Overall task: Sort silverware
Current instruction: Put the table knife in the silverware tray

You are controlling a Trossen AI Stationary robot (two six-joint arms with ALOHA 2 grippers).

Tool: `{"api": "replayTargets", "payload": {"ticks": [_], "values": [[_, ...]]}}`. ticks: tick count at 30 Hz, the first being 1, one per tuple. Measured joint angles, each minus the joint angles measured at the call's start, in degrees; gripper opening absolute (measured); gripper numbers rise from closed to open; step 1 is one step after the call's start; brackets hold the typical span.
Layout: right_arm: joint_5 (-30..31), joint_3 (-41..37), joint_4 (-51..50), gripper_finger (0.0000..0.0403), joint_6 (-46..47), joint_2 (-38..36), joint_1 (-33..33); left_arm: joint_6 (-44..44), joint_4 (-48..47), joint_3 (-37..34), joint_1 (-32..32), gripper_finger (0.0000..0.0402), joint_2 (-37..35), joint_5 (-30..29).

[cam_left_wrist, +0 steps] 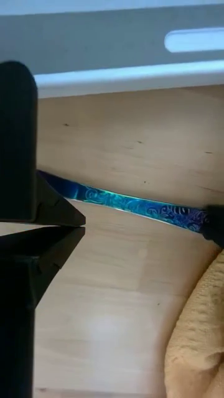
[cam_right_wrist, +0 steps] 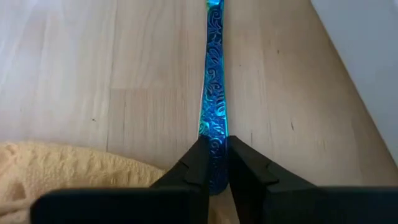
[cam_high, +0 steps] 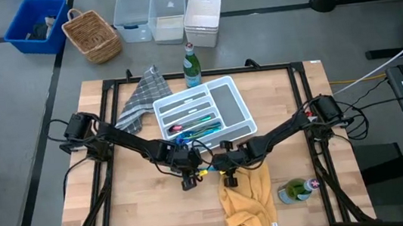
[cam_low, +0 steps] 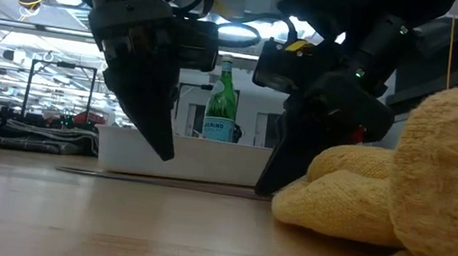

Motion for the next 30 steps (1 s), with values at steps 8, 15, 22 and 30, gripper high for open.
{"api": "replayTargets", "payload": {"ticks": [8,15,22,30], "values": [[-0.14,-0.01,1.09,0.0028,-0.02,-0.12,-0.03,-0.08,-5.99,0.06,0.0,0.0003,-2.76,0.01],[-1.32,-0.34,-0.1,0.0028,1.22,-3.39,-0.01,-0.03,-6.31,0.06,0.0,0.0003,-2.79,0.0],[-6.63,-0.23,-0.56,0.0028,8.32,-7.02,0.01,-0.03,-6.38,0.06,0.0,0.0003,-2.79,-0.02],[-12.14,-0.18,-0.06,0.0029,13.03,-7.06,0.01,-0.03,-6.41,0.06,0.0,0.0003,-2.79,-0.02]]}}
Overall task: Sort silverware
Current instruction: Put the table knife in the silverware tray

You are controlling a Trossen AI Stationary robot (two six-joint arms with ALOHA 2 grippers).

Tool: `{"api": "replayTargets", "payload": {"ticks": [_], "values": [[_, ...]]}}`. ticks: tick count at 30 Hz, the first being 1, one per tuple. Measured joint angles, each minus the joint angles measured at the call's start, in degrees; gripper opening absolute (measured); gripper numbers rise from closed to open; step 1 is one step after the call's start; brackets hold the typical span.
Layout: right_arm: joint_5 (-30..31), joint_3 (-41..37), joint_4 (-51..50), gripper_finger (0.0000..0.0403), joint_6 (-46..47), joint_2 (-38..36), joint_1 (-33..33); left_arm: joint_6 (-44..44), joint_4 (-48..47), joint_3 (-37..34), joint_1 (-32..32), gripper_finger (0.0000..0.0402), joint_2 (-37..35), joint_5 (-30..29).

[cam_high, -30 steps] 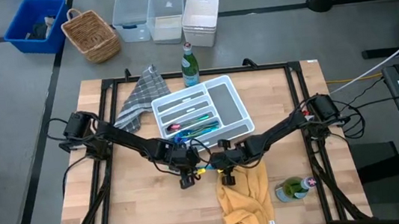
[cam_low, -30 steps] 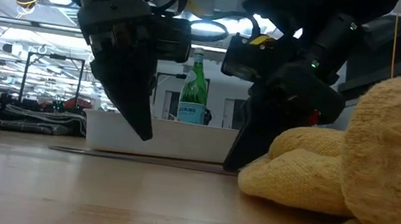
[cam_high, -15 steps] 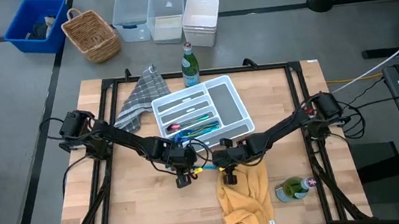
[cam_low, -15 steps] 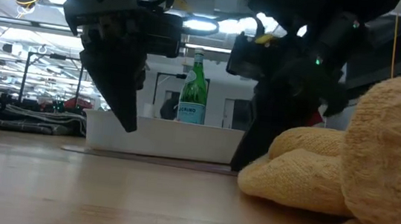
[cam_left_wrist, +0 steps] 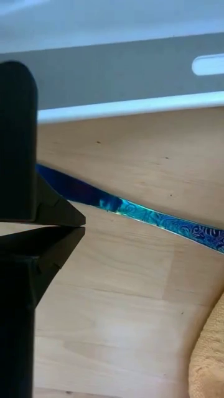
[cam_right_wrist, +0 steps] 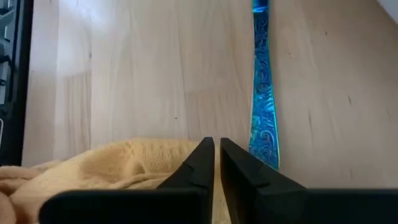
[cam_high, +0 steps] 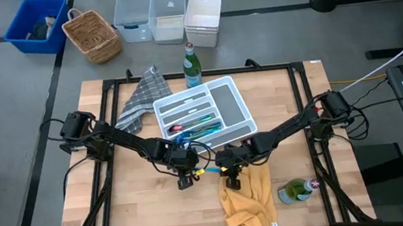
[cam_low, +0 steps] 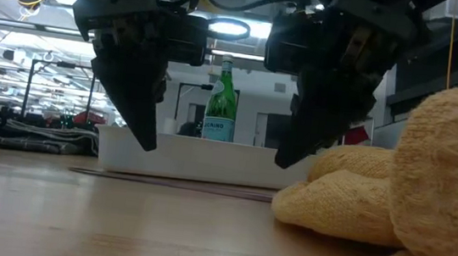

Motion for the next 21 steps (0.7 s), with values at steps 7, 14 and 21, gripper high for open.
{"api": "replayTargets", "payload": {"ticks": [7,14,21], "values": [[-1.31,5.07,-5.69,0.0075,-1.94,-0.13,-1.65,0.0,-0.57,0.0,0.0,0.0003,0.0,0.0],[-1.0,10.24,-14.27,0.0124,-4.59,0.32,-3.91,-0.53,-6.81,-0.02,-0.18,0.0003,-0.22,-0.02],[-1.03,10.35,-14.99,0.0128,-4.35,3.75,-3.62,0.32,-11.84,-0.04,-1.2,0.0003,-1.2,-0.13]]}}
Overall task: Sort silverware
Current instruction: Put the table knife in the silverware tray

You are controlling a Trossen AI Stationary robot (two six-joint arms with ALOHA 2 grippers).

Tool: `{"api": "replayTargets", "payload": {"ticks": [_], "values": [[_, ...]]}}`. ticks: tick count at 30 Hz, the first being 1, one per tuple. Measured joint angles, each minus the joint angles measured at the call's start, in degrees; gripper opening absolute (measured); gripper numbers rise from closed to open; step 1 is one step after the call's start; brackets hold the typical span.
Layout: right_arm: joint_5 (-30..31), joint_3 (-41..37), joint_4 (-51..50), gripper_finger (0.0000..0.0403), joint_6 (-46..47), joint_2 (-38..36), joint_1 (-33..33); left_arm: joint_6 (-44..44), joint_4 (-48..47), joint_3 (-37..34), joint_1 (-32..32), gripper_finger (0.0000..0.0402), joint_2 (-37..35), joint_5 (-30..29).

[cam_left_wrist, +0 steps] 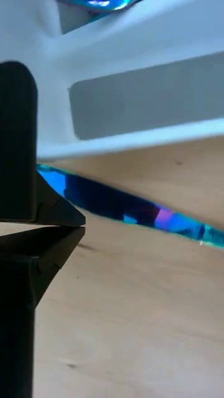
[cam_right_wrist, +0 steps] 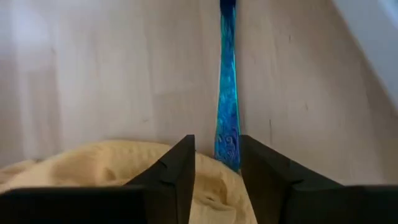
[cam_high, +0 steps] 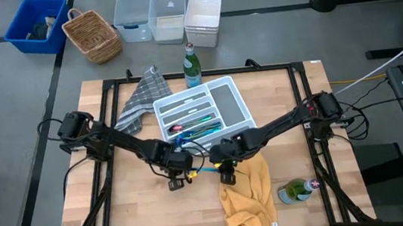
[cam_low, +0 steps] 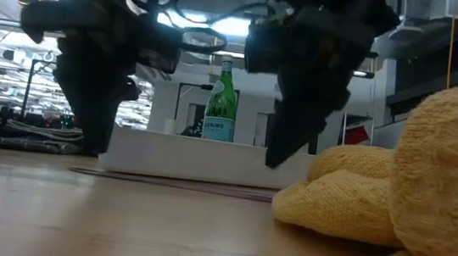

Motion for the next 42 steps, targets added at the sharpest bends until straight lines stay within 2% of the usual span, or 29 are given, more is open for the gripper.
{"api": "replayTargets", "payload": {"ticks": [11,20,28,42], "values": [[4.56,-0.02,1.35,0.0129,-0.33,1.72,0.25,1.21,-0.05,0.0,-1.03,0.0003,-0.09,-0.04],[3.48,0.04,4.31,0.0129,-0.29,5.2,0.61,0.97,-0.93,0.0,-1.73,0.0003,-0.09,-0.04],[5.11,0.2,4.98,0.0129,-0.28,6.49,1.06,-0.49,-2.53,0.02,-3.71,0.0003,-0.1,0.0],[6.79,0.2,3.48,0.0129,-0.26,7.04,1.06,-3.04,-13.09,0.0,-9.58,0.0003,-5.98,0.0]]}}
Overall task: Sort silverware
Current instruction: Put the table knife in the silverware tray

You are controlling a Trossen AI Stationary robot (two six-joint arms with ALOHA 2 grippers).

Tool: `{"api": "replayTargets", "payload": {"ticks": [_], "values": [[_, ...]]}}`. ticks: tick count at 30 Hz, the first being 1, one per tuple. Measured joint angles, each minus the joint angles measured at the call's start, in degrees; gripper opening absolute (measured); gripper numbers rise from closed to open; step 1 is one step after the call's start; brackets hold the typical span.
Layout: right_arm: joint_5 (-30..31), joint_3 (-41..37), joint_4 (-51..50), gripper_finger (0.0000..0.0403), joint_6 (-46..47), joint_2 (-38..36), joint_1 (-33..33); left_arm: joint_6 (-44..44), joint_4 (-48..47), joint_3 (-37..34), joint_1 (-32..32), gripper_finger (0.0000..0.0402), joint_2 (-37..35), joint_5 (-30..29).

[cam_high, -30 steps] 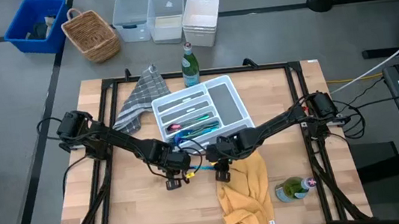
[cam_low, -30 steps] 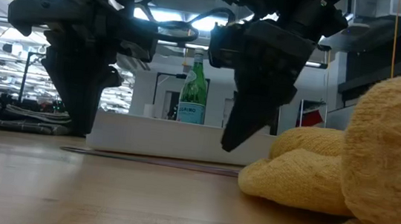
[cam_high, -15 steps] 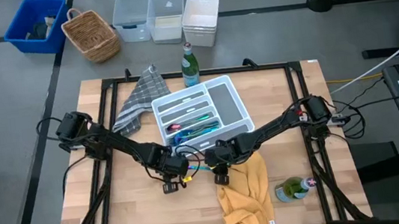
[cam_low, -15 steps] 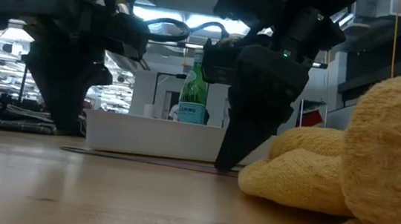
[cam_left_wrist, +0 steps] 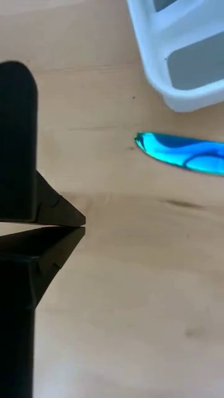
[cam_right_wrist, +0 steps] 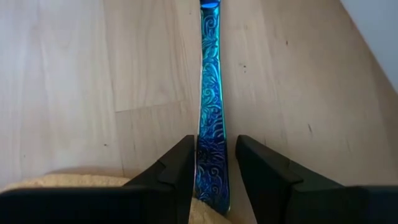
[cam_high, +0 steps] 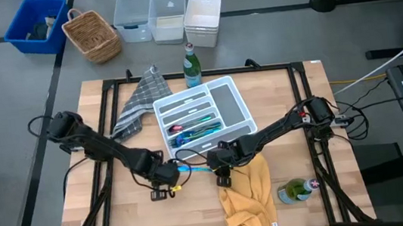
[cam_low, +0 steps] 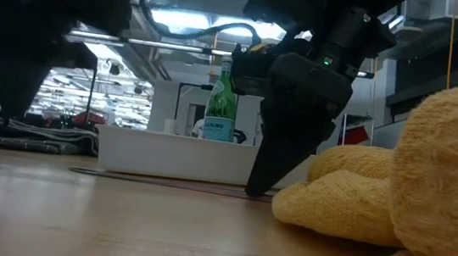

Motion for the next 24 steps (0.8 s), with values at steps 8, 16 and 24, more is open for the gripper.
{"api": "replayTargets", "payload": {"ticks": [8,16,24], "values": [[1.0,-0.02,-0.27,0.0128,0.02,0.29,0.0,-2.86,-0.62,0.0,-2.77,0.0003,-4.65,-3.81],[1.45,-0.09,-0.68,0.0084,0.13,0.29,-0.02,-5.98,-0.02,0.0,-3.01,0.0003,-4.95,-6.07],[1.3,-0.07,-1.16,0.0078,0.13,0.31,-0.03,-9.63,-0.08,0.0,-5.14,0.0003,-4.95,-6.62]]}}
